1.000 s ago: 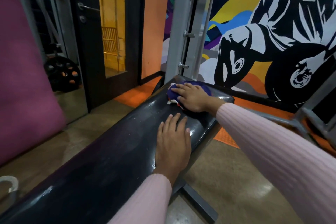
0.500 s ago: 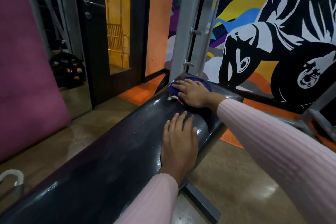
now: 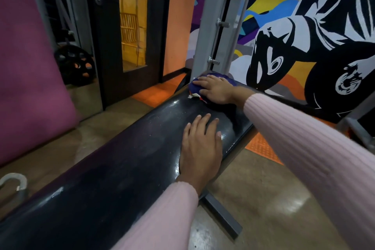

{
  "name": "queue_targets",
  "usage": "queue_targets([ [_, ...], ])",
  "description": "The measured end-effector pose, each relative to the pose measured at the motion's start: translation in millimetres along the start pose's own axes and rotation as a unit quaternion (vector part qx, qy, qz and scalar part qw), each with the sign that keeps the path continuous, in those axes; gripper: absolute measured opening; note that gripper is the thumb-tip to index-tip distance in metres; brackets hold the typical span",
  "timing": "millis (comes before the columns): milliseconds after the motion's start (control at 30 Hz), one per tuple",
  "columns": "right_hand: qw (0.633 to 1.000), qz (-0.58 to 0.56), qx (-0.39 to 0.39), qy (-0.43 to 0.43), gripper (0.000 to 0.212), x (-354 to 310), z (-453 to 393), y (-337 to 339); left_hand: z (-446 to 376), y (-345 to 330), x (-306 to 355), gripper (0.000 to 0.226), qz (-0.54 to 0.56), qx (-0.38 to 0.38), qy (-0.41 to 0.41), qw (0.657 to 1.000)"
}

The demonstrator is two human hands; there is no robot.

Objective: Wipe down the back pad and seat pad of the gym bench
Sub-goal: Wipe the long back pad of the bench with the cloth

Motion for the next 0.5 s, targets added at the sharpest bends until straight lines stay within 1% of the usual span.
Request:
queue_targets([
  [67,1.000,-0.021,-0.002,0.021,0.050,5,17,4,1,0,0,0.046,0.002,0.001,-0.002,1.000],
  [100,0.999,-0.036,0.002,0.014,0.050,13,21,7,1,0,0,0.045,0.004,-0.001,-0.003,1.000],
  [167,0.999,-0.042,0.014,-0.024,0.050,27,16,13,1,0,-1,0.046,0.008,-0.004,-0.002,1.000],
  [233,0.998,-0.009,0.006,-0.062,0.054,29,0,10,1,-1,0,0.047,0.004,-0.007,0.000,1.000],
  [267,0.998,0.010,0.002,-0.067,0.055,22,-8,7,0,-2,-1,0.047,-0.001,-0.009,0.000,1.000],
  [333,0.998,0.032,0.002,-0.045,0.056,2,-15,0,1,-3,0,0.049,-0.008,-0.011,0.001,1.000],
  [400,0.999,0.033,0.008,-0.002,0.053,-15,-6,-7,0,-2,1,0.050,-0.016,-0.009,0.003,1.000],
  [500,0.999,0.002,0.031,0.028,0.049,-13,15,-5,1,1,3,0.051,-0.022,-0.001,0.001,1.000],
])
Point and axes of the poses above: each hand's wrist, its own z-axis away from the middle knuckle, its own y-axis out of the back of the hand, x = y × z, the point moved 6 cm from there along -z, towards the middle knuckle, and after that the axes turned 15 degrees about y, right-handed, at the moved point
